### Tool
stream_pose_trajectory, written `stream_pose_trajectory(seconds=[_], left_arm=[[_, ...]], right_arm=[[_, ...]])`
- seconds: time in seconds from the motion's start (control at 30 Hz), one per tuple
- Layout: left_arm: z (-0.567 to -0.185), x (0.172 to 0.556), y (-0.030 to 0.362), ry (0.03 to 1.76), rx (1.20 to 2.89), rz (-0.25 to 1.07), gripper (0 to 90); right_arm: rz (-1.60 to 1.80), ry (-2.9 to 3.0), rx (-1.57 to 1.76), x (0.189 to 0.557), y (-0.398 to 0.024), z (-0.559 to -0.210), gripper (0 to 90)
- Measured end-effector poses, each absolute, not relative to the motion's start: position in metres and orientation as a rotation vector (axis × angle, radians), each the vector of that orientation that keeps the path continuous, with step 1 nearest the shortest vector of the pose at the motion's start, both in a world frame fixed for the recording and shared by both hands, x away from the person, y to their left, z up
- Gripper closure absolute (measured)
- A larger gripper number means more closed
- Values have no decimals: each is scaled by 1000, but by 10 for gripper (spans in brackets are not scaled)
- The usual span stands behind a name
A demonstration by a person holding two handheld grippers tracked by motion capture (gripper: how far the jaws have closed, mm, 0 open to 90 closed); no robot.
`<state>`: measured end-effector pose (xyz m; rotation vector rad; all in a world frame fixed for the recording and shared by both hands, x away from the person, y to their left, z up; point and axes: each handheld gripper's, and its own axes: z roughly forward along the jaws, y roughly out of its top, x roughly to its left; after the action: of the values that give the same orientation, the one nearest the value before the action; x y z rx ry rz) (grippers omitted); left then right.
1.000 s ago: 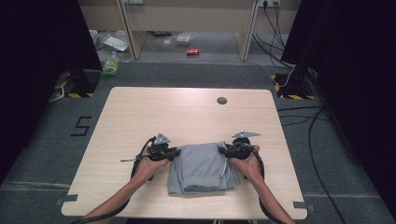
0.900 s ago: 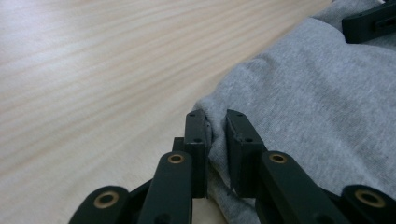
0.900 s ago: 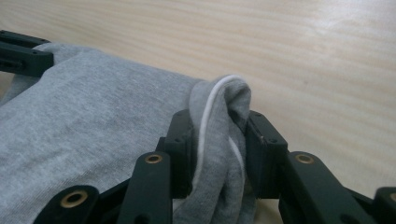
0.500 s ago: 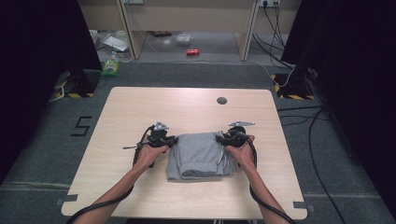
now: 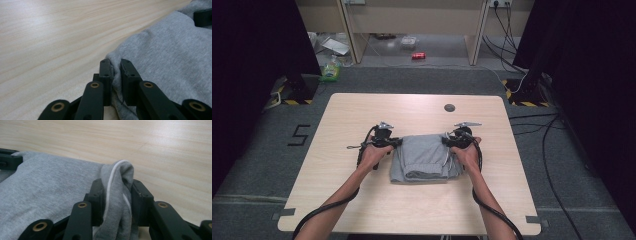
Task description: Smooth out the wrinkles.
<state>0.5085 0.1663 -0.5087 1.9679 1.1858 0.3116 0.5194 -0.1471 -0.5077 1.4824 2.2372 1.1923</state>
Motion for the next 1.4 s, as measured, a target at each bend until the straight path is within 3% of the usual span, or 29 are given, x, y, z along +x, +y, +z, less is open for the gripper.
stream_pose_trajectory(seconds=[0.27,0.5,0.97,1.17,1.4], left_arm=[[-509,517,168,1218,1950,304,795],[-510,517,169,1239,1940,302,762],[-511,521,173,1297,1911,295,695],[-507,521,178,1347,1860,292,578],[-492,516,190,1364,1815,316,512]], right_arm=[[1170,2229,1503,530,-143,-506,652],[1236,2158,1573,531,-151,-508,578],[1168,2103,1562,534,-157,-500,514],[1191,2102,1554,530,-162,-495,440],[1187,2160,1474,509,-168,-486,387]])
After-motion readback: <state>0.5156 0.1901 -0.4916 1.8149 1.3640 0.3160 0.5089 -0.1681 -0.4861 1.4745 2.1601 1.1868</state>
